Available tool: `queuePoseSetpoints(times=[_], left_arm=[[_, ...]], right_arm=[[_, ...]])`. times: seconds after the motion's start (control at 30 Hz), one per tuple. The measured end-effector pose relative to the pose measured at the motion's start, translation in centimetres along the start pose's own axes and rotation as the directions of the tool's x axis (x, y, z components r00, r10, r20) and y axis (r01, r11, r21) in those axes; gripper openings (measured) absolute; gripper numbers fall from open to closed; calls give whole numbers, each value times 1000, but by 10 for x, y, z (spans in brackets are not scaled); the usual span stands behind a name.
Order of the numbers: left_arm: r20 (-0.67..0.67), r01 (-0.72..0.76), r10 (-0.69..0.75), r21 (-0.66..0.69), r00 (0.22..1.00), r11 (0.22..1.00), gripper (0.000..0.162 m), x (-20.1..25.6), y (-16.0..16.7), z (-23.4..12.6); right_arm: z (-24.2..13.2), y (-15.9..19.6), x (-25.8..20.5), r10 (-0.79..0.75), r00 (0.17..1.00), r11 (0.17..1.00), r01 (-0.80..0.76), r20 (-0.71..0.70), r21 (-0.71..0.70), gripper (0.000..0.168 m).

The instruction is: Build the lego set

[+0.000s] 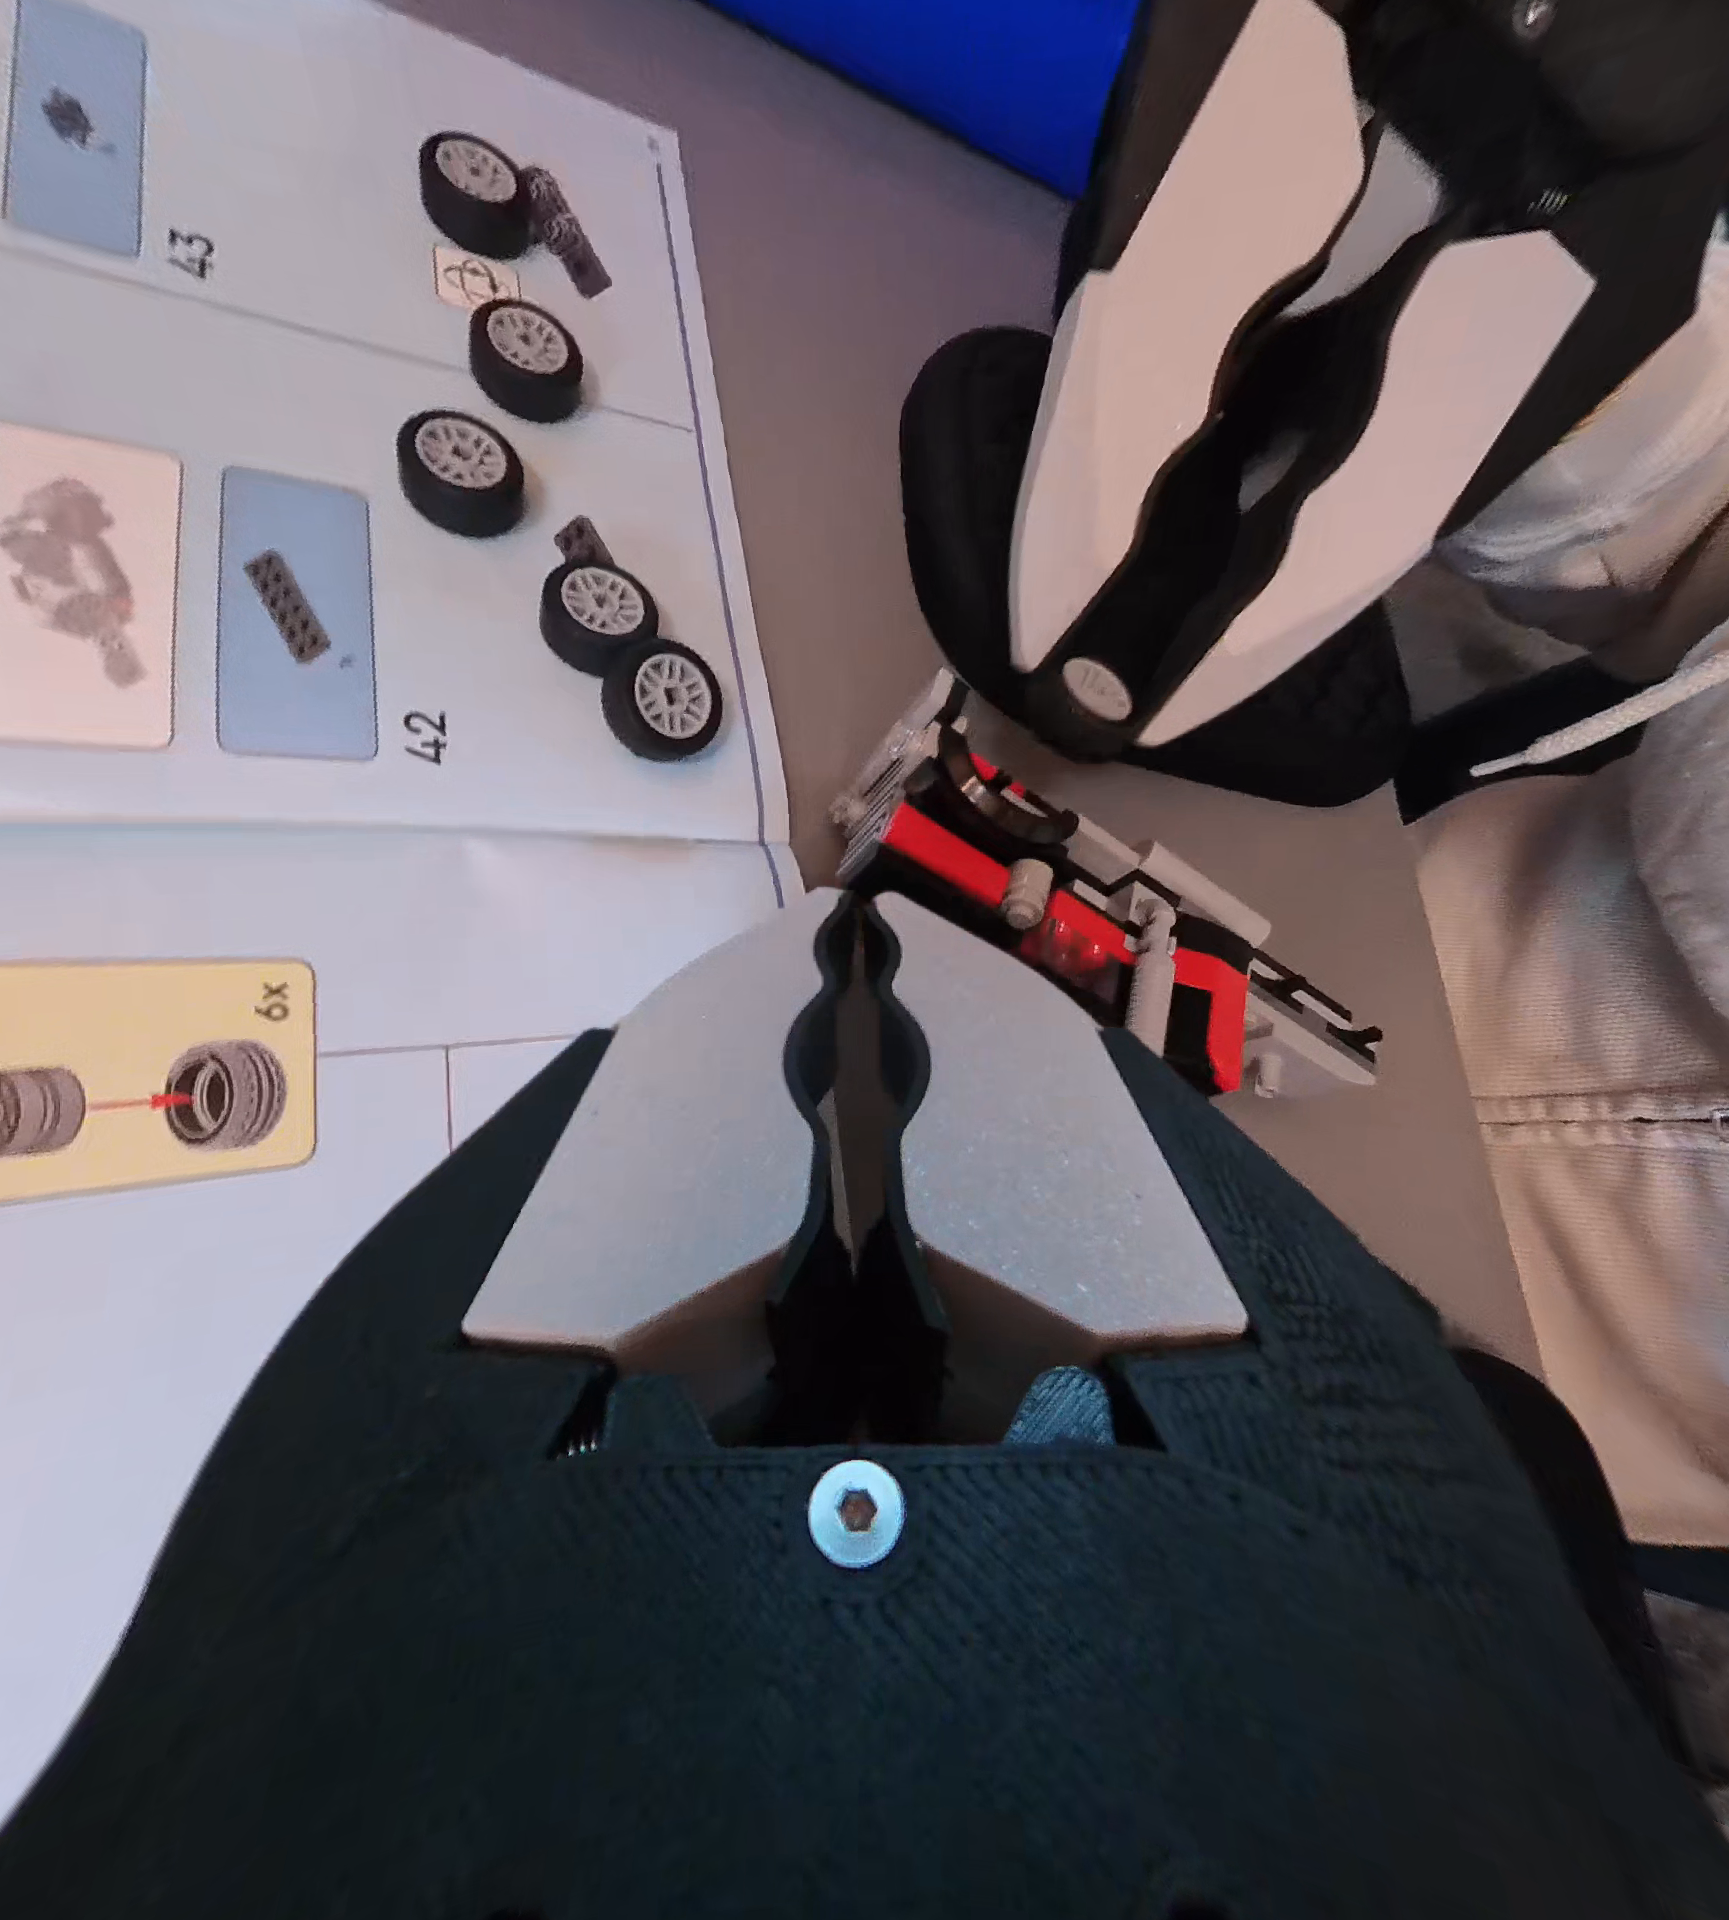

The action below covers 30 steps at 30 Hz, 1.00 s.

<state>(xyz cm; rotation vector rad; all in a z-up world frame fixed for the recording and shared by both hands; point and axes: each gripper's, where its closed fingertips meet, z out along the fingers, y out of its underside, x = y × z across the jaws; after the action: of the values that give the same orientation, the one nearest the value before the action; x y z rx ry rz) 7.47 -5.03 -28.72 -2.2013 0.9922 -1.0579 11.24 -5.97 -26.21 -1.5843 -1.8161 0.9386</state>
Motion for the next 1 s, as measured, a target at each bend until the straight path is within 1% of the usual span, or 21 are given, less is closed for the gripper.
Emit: queuePoseSetpoints(times=[0.13,0.23,0.43,0.53,0.7,1.0], left_arm=[[1,-53,53,-18,999,998,0,1,2,8],[-1,-60,60,-14,998,998,0,1,4,9],[-19,-67,67,-20,998,998,1,3,5,10],[-29,-61,60,-16,998,998,1,4,6,9],[-43,-51,51,-18,998,999,1,4,7,9],[-54,-48,46,-31,997,998,2,5,9,10]], right_arm=[[9,3,3,-38,999,998,36,-36,-58,21],[9,3,4,-79,995,992,73,-54,-105,21],[10,5,7,-217,973,953,192,-84,-234,21],[10,5,8,-238,966,946,208,-97,-247,21],[11,4,8,-350,930,917,317,-110,-241,21],[10,1,9,-442,885,893,418,-149,-166,21]])
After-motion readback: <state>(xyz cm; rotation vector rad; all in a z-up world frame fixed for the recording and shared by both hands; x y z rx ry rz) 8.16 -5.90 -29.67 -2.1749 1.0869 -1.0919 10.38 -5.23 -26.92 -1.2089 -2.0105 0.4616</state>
